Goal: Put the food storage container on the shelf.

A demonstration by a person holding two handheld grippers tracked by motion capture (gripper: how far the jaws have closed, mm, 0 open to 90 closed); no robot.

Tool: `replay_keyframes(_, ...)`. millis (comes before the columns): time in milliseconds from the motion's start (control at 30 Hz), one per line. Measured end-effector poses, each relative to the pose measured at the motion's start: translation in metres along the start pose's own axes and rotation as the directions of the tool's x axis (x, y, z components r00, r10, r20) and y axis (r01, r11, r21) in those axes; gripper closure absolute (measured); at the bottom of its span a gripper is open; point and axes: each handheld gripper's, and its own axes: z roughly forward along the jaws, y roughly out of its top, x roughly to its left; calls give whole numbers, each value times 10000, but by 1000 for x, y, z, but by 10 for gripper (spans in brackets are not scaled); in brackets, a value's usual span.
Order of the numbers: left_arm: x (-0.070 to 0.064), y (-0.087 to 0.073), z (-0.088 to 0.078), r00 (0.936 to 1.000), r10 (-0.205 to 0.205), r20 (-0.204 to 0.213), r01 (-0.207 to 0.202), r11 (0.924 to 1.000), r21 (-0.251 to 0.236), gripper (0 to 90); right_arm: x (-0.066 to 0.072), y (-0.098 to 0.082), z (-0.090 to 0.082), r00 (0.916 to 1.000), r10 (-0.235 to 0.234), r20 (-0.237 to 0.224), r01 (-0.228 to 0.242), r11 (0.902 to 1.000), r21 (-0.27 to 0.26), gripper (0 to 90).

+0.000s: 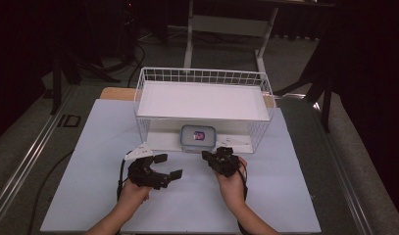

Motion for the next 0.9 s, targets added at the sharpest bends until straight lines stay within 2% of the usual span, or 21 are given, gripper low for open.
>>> replay_keyframes(33,-3,-7,-6,9996,-23,-276,24,10000,49,9,1,0,2,10000,-34,-28,34,10000,-5,900)
replay_keyframes(133,-6,-16,-12,9988,-63,-486,55,9998,-181,9,3,0,6,10000,-28,-44,28,10000,47,900)
replay_keyframes(200,-8,-25,-16,9984,177,-532,-182,9998,-84,9,4,0,10,10000,23,-53,-22,9999,108,900)
replay_keyframes(233,-10,-32,-20,9951,531,-836,-541,9985,-94,9,4,0,14,10000,-11,31,11,9999,130,900)
replay_keyframes(300,-10,-34,-21,9953,508,-821,-520,9986,-130,9,3,0,20,9999,70,75,-71,9998,181,900)
replay_keyframes(400,-5,-37,-24,9969,215,-751,-254,9984,-513,9,1,0,27,9997,204,166,-208,9995,231,900)
replay_keyframes(433,-3,-37,-25,9982,37,-592,-76,9978,-659,9,-1,0,31,9995,199,240,-205,9995,260,900)
replay_keyframes(567,-3,-35,-27,9983,-30,-579,-28,9950,-998,9,-4,1,40,9984,411,380,-421,9988,252,900)
replay_keyframes(600,-2,-34,-28,9984,-57,-565,-4,9942,-1076,9,-5,2,44,9982,344,489,-357,9990,269,900)
replay_keyframes(633,-1,-34,-30,9976,-15,-696,-67,9929,-1186,9,-6,3,47,9981,369,488,-383,9988,296,900)
replay_keyframes(900,6,-37,-33,9954,-80,-958,-38,9926,-1217,9,-8,12,59,9967,364,722,-381,9990,220,900)
